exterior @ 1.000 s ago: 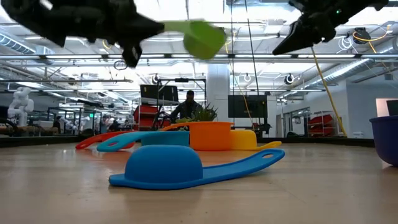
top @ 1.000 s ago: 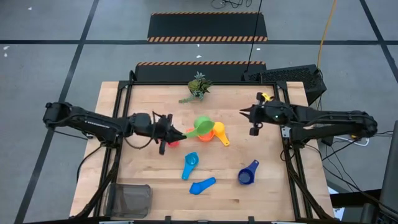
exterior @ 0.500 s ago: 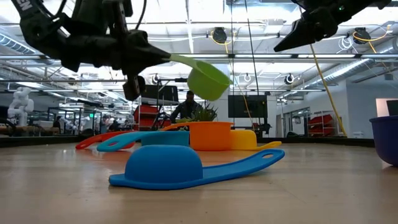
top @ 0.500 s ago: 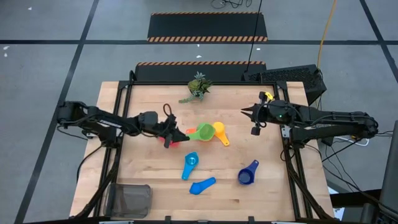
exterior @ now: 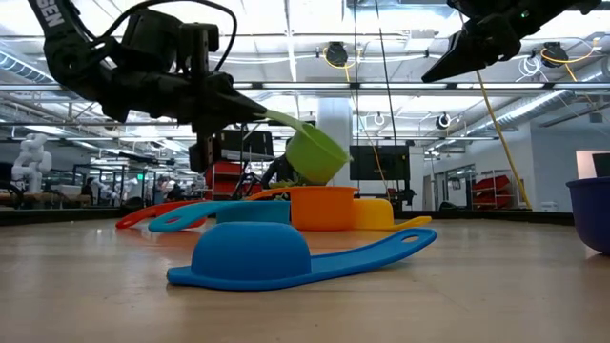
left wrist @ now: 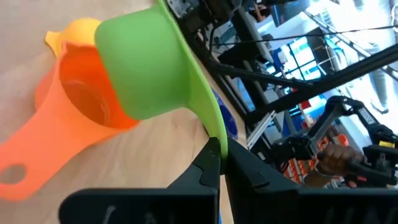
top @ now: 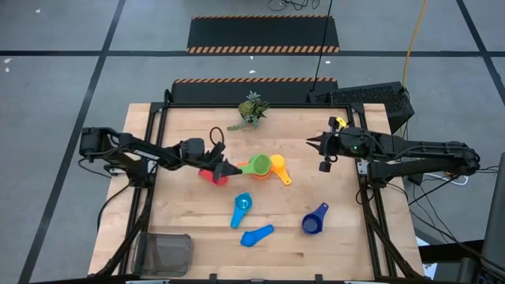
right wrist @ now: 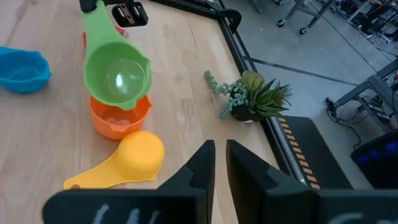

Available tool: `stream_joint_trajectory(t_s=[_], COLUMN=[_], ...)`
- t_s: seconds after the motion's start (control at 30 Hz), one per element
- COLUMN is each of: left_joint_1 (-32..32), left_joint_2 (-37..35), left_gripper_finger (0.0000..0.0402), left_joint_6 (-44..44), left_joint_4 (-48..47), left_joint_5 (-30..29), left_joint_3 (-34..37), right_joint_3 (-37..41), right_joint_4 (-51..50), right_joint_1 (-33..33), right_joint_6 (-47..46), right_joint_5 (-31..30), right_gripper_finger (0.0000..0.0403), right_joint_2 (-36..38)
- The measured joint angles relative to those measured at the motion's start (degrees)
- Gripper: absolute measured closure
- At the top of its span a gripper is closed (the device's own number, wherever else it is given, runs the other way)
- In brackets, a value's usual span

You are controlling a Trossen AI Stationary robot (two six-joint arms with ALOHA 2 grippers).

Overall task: Nest measuring cups in basket
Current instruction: Stack the green measuring cup on top of the orange measuring cup

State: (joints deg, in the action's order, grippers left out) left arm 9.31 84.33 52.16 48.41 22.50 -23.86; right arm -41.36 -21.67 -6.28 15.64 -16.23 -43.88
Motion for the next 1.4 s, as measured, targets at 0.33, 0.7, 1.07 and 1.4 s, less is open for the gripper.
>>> stream_joint_trajectory(t_s=[0.33,0.7,1.07,1.4], left_joint_1=[0.1,1.1,0.2,0.2], left_joint_2=[0.1,0.1,2.4,7.8], left_gripper_finger=[0.0394,0.0394,0.0389,0.0392], left_joint_6=[0.9,0.4,0.1,-1.5], left_joint_4=[-0.1,-0.2,0.6,-0.5], left_joint_5=[0.4,0.5,-0.1,2.3], left_joint_3=[0.0,0.0,-0.9,-5.1], right_joint_3=[0.0,0.0,0.0,0.0], right_joint_4=[0.0,0.4,0.4,0.4], right_joint_1=[0.0,0.0,0.0,0.0], right_joint_6=[0.0,0.0,0.0,0.0], right_joint_5=[0.0,0.0,0.0,0.0], right_gripper_finger=[0.0369,0.0369,0.0369,0.0369], right_joint_2=[0.0,0.0,0.0,0.0])
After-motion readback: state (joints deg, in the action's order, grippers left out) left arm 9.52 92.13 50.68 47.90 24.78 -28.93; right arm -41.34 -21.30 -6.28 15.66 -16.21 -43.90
